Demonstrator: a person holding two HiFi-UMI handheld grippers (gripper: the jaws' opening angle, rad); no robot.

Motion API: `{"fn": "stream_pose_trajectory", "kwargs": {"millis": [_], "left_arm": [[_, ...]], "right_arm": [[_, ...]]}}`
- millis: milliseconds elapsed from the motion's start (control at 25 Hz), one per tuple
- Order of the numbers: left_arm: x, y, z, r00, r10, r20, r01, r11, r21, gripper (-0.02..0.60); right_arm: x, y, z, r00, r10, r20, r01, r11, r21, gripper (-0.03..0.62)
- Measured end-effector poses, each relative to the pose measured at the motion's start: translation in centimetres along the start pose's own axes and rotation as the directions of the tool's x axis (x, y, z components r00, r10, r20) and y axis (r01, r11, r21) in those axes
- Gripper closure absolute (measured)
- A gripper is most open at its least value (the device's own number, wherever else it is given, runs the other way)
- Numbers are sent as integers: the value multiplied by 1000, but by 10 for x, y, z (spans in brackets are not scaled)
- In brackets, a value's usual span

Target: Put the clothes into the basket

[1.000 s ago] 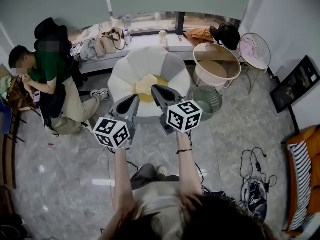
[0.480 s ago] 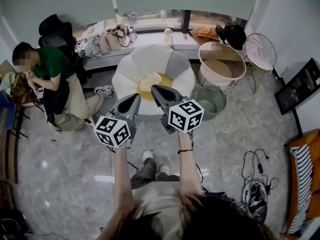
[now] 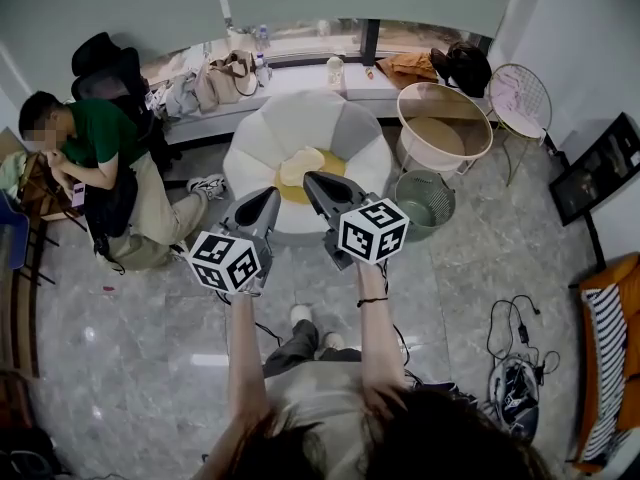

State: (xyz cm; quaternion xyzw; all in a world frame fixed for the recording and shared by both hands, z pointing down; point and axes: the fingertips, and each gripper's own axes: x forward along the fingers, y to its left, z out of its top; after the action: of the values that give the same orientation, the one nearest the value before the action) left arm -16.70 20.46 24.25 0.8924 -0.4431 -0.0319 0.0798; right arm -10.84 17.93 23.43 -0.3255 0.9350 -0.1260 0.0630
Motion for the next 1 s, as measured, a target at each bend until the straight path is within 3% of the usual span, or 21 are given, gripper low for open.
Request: {"fn": "stream_pose_trajectory", "kwargs": {"millis": [1000], "left_arm": [[99, 108, 24, 992, -122, -10, 123, 992, 14, 571]], "right_arm": [[102, -87, 17, 995, -98, 9, 98, 995, 0, 585]]}}
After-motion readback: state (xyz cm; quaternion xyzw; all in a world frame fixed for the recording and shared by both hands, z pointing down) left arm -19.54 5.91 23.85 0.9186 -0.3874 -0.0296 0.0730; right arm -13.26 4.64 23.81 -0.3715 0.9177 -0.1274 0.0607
